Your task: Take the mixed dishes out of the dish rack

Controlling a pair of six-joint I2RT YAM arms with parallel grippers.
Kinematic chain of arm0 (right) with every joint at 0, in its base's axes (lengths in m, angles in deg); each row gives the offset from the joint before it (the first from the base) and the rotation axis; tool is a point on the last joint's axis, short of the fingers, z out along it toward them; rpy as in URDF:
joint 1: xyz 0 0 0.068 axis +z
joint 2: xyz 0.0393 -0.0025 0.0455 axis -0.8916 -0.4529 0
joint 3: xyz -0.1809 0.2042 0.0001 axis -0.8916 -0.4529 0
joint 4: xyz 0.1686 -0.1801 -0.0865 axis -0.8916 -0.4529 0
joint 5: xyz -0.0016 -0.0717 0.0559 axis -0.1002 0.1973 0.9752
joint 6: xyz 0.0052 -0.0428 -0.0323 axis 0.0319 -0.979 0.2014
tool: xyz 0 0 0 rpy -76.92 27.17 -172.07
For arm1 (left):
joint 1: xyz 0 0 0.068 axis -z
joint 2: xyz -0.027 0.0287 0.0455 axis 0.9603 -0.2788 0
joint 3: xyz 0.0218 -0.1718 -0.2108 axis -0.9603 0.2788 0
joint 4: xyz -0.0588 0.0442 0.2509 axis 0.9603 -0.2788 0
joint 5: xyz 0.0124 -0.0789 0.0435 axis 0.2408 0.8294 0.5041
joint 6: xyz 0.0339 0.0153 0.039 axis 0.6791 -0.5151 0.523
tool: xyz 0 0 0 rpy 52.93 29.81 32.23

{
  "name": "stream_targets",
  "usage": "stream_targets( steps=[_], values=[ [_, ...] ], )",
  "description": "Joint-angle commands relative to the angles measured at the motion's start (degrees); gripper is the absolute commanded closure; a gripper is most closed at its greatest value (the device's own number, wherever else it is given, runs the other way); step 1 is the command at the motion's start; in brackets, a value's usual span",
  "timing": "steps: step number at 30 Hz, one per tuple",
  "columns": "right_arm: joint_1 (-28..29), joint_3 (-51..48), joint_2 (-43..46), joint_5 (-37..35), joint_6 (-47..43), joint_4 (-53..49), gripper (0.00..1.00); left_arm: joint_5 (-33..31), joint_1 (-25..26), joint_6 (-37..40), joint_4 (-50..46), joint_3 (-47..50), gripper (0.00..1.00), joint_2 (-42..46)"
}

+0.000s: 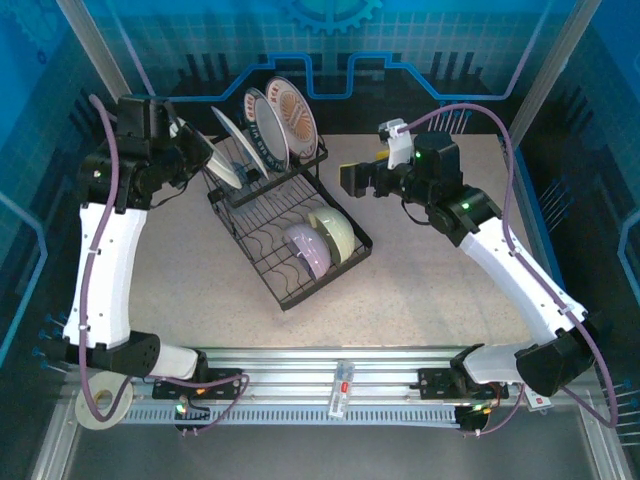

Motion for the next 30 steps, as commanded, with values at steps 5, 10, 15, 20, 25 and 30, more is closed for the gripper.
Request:
stream_targets(
  steps=[5, 10, 15, 20, 25, 30],
  values=[
    [-1.4, 4.6, -1.6, -3.7, -0.4, -1.7, 0.0, -3.5, -1.1, 0.7, -0.5, -4.0, 1.0, 4.4],
    [-1.8, 7.1, -2.7, -7.4, -0.3, -4.7, 0.0, -7.3, -1.1, 4.8, -1.1, -8.9, 1.0, 4.5],
    [-3.3, 12.6, -5.2, -7.8, 2.8, -10.5, 0.0, -10.9, -0.9, 12.3, 2.2, -13.2, 1.0, 4.3],
    [-4.4, 18.4, -7.4, -7.7, 5.7, -15.2, 0.0, -11.7, 1.8, 23.6, 13.3, -12.7, 1.0, 4.6],
    [-7.9, 21.6, -8.2, -5.0, 10.8, -18.8, 0.0, -10.0, 7.4, 38.2, 25.9, -11.0, 1.0, 3.4],
    [-14.1, 23.1, -8.2, -0.2, 17.8, -23.3, 0.0, -9.1, 17.2, 54.9, 35.7, -10.8, 1.0, 0.1]
  ],
)
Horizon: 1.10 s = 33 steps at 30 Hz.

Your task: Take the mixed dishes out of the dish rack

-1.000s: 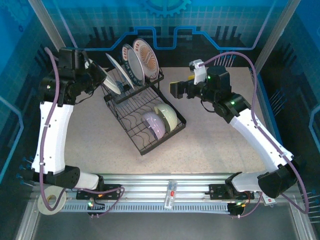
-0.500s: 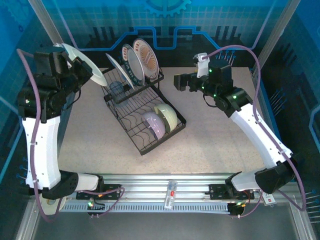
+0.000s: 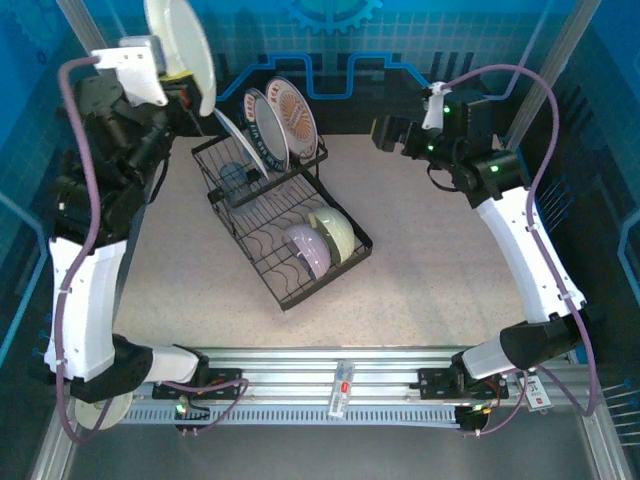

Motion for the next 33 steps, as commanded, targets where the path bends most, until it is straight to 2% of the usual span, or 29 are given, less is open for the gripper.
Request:
stream_targets(
  steps=[1, 3, 7, 12, 16, 21, 26, 33],
  values=[
    [-4.5, 2.4, -0.3, 5.4, 7.6, -5.9, 0.0, 0.9, 6.3, 18.0, 13.7, -0.2, 1.0, -2.8],
    [-6.4, 3.9, -0.1, 7.7, 9.4, -7.9, 0.0, 1.1, 10.6, 25.4, 15.0, -1.5, 1.0, -5.7],
    [-7.8, 5.8, 2.2, 6.2, 10.8, -9.8, 0.0, 0.6, 17.7, 38.1, 14.9, -5.1, 1.0, -11.6],
    [-11.2, 5.3, 7.0, 6.6, 14.5, -8.9, 0.0, -4.4, 25.2, 54.3, 18.4, -4.8, 1.0, -17.4],
    [-13.2, 4.1, 11.5, 6.2, 16.4, -6.9, 0.0, -9.4, 28.0, 62.1, 21.5, -3.7, 1.0, -20.6],
    [-14.9, 3.7, 15.2, 4.9, 17.0, -5.1, 0.0, -14.8, 30.0, 69.6, 29.0, 2.6, 1.0, -20.9],
    [-16.3, 2.3, 15.9, 8.5, 18.8, -1.6, 0.0, -19.5, 32.0, 81.1, 39.1, 11.8, 1.0, -20.3],
    [-16.3, -0.8, 13.9, 13.4, 22.0, 1.8, 0.0, -23.0, 33.7, 88.7, 49.1, 21.2, 1.0, -18.8]
  ],
)
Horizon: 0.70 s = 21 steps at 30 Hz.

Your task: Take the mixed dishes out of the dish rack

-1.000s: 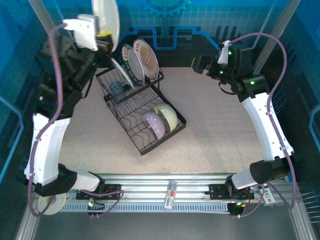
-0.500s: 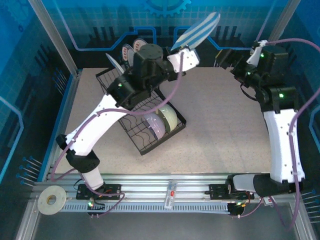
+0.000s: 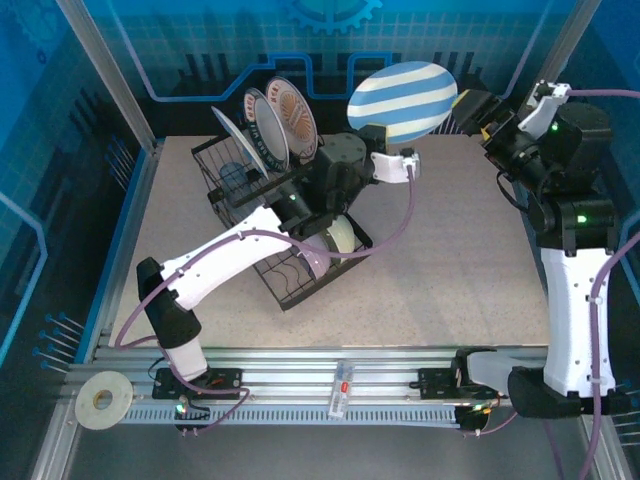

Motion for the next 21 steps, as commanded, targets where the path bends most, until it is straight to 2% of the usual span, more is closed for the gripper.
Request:
stream_targets(
  steps=[1, 5, 9, 16, 21],
  values=[
    [-0.6, -1.5, -1.6, 3.7, 2.8, 2.1, 0.0, -4.2, 1.0, 7.4, 12.8, 3.2, 1.0, 3.5],
    [-0.6, -3.8, -3.1, 5.2, 4.9, 3.5, 0.0, -4.5, 2.2, 10.2, 17.0, 9.2, 1.0, 5.3],
    [-0.6, -5.6, -4.0, 5.9, 6.0, 4.0, 0.04, -5.2, 2.9, 9.0, 17.0, 12.4, 1.0, 7.0],
    [0.2, -13.1, -2.9, 6.5, 9.4, 7.4, 0.19, -6.3, 3.8, 7.5, 16.5, 16.8, 1.0, 9.1],
    [1.9, -14.2, -2.9, 5.7, 9.2, 7.6, 0.3, -6.6, 4.0, 7.3, 15.9, 18.2, 1.0, 9.7]
  ],
)
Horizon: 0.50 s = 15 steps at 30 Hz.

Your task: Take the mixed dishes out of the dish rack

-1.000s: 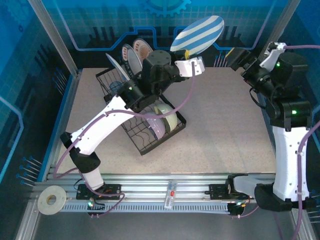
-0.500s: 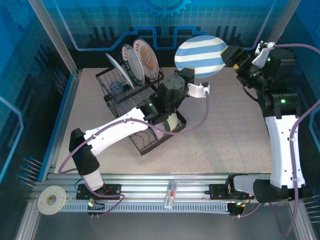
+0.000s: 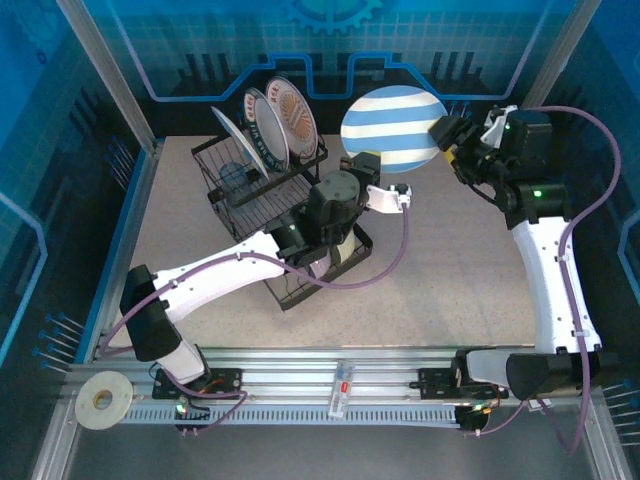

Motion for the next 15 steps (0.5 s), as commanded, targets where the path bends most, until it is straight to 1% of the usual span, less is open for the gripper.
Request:
stream_targets(
  steps=[1, 11, 13, 15],
  values=[
    [1.3, -0.6, 1.2, 0.0, 0.6, 1.8, 0.32, -1.6, 0.6, -0.7, 4.2, 0.6, 1.0, 2.7],
    [2.9, -1.7, 1.9, -1.1, 1.5, 1.9, 0.52, -1.6, 0.6, -1.0, 3.2, 2.2, 1.0, 2.7],
    [3.1, -1.2, 1.9, -1.4, 1.2, 1.5, 0.54, -1.7, 0.6, -1.2, 3.1, 2.3, 1.0, 2.6],
    [3.1, -0.6, 1.7, -1.4, 0.7, 0.4, 0.58, -1.8, 0.6, -1.6, 3.0, 2.3, 1.0, 2.4]
  ],
)
